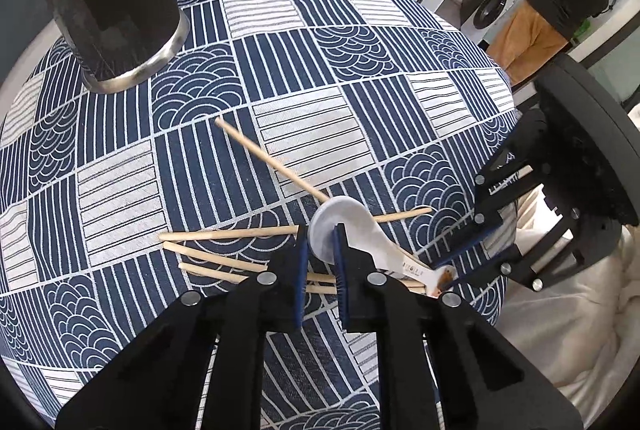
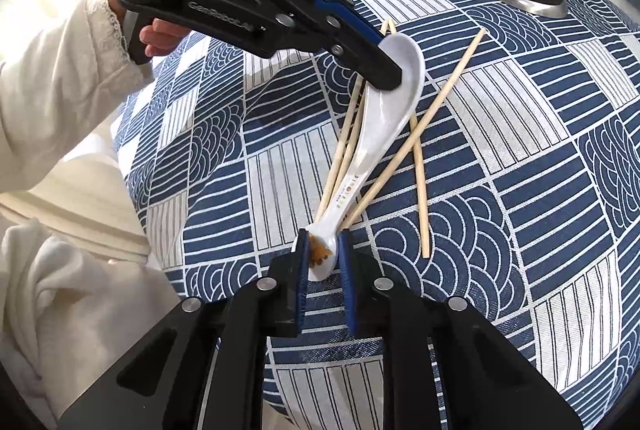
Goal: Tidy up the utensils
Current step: 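Close the right gripper on the white spoon's handle end, then lift the white spoon with the right gripper over the black holder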
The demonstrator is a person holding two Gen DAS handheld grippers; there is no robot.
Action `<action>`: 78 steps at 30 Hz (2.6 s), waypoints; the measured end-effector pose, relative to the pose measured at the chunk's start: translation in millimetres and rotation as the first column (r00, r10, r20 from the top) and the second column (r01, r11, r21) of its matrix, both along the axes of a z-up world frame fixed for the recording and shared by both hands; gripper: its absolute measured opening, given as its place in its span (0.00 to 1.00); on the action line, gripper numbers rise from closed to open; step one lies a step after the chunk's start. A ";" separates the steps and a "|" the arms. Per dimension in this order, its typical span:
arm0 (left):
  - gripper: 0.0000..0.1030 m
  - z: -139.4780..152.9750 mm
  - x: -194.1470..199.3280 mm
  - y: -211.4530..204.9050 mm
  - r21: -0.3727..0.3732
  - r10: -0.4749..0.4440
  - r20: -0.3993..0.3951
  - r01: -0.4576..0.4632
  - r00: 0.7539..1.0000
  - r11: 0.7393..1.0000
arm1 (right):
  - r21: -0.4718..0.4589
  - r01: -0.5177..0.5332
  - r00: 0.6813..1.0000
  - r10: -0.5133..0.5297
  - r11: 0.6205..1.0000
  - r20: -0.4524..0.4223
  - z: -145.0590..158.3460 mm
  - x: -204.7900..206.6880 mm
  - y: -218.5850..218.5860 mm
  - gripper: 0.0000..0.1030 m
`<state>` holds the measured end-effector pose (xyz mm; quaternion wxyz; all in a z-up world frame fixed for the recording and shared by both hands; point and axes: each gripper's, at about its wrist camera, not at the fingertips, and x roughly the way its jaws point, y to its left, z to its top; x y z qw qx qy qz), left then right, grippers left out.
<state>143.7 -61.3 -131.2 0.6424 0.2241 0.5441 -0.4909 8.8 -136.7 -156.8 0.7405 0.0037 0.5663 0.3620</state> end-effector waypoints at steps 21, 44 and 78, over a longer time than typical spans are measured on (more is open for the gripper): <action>0.09 67.1 1.8 35.4 -0.062 0.126 0.166 -0.117 0.978 0.991 | -0.066 -0.145 0.980 0.152 0.987 0.127 49.0 22.4 19.6 0.10; 0.05 168.9 9.3 45.3 -0.137 0.179 0.415 -0.133 0.892 0.982 | -0.119 -0.141 0.938 0.171 0.983 0.300 116.3 78.6 24.9 0.08; 0.07 270.8 115.0 -34.1 -0.018 0.248 0.551 -0.285 0.797 0.958 | -0.001 -0.262 0.854 0.232 0.965 0.466 190.5 238.0 -59.4 0.07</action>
